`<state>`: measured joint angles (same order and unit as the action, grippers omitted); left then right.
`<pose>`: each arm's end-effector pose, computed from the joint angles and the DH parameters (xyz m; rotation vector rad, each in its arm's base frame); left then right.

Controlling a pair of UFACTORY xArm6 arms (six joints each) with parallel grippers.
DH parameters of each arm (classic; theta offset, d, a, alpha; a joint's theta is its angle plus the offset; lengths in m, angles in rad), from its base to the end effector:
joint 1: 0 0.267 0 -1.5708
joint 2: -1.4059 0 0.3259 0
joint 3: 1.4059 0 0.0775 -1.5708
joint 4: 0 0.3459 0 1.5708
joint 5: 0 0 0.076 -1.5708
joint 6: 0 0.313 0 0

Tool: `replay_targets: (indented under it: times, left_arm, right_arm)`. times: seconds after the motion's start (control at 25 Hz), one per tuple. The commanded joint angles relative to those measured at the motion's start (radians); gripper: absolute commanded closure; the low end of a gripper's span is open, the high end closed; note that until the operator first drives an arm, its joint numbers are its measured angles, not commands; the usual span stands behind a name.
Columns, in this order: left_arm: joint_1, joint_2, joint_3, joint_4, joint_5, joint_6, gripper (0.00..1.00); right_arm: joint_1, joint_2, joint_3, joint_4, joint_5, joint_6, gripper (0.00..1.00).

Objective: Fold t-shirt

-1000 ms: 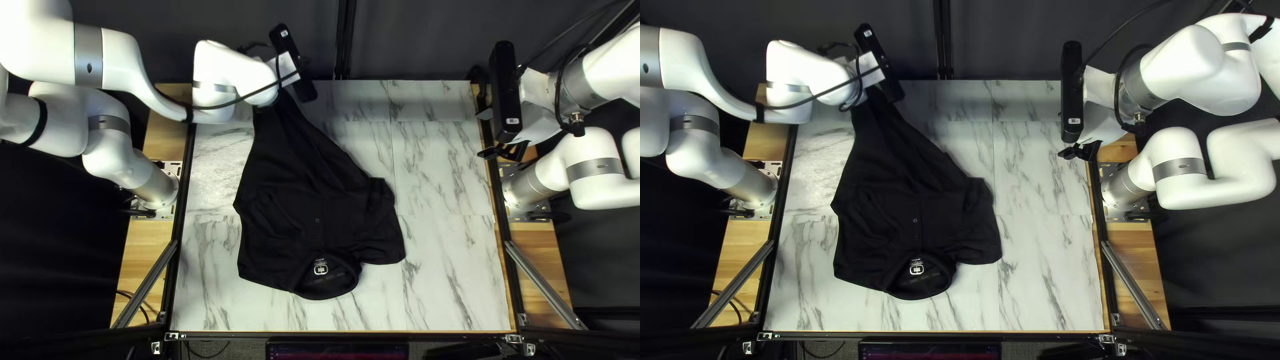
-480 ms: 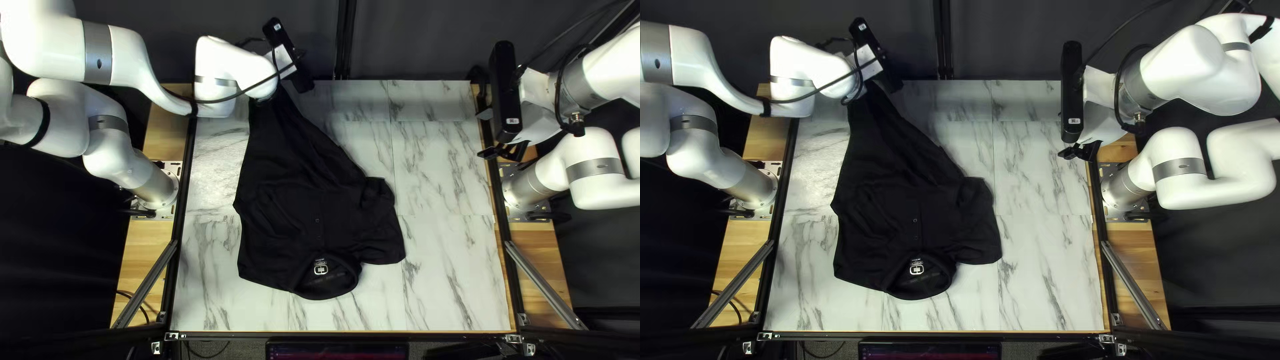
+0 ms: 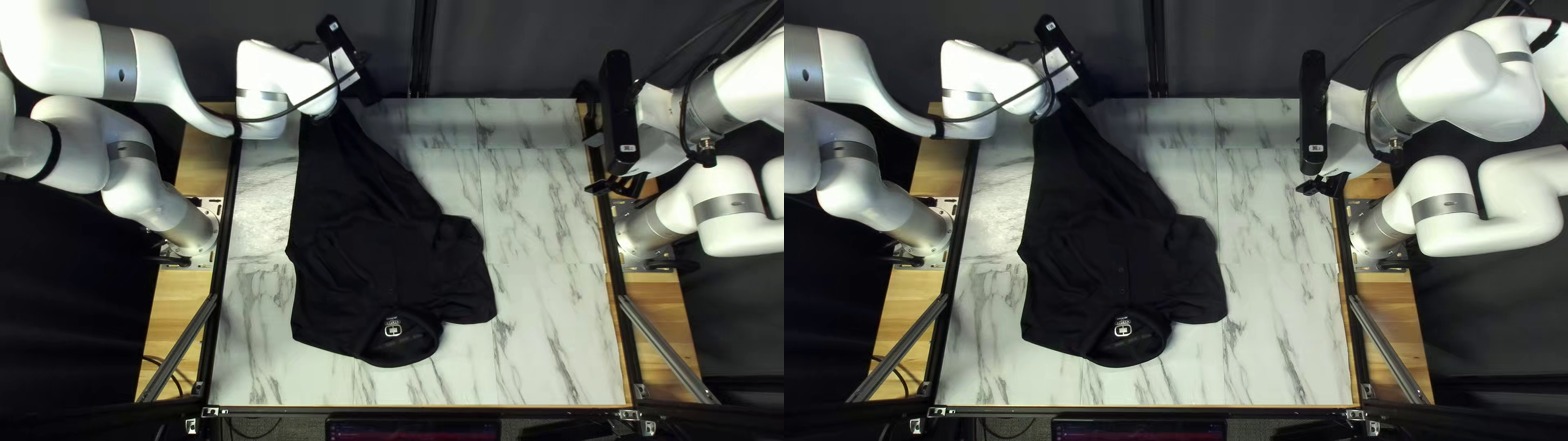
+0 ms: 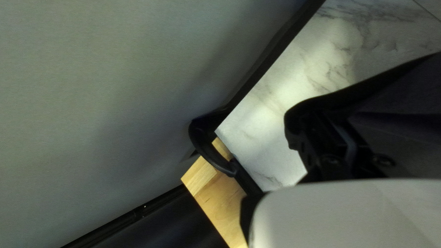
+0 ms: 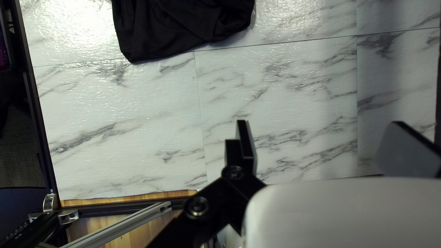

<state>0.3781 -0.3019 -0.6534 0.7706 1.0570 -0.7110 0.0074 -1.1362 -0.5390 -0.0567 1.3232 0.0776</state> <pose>0.2786 0.2870 0.1886 -2.3534 -0.8076 -0.0162 0.2462 -0.0143 0.2969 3.0498 -0.1008 0.5459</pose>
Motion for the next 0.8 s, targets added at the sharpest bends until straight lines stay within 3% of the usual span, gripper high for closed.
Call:
replay_targets:
  times: [0.04, 0.4, 0.8]
  left_arm:
    - [0.017, 0.005, 0.015, 0.000, -0.023, 0.001, 1.00]
    - [0.047, -0.004, -0.014, 0.009, -0.009, 0.031, 1.00]
    - [0.090, 0.015, 0.013, 0.031, -0.040, -0.010, 1.00]
  right_arm:
    - [0.000, 0.000, 0.000, 0.000, 0.000, 0.000, 0.00]
    - [0.000, 0.000, 0.000, 0.000, 0.000, 0.000, 0.00]
    - [0.000, 0.000, 0.000, 0.000, 0.000, 0.000, 0.00]
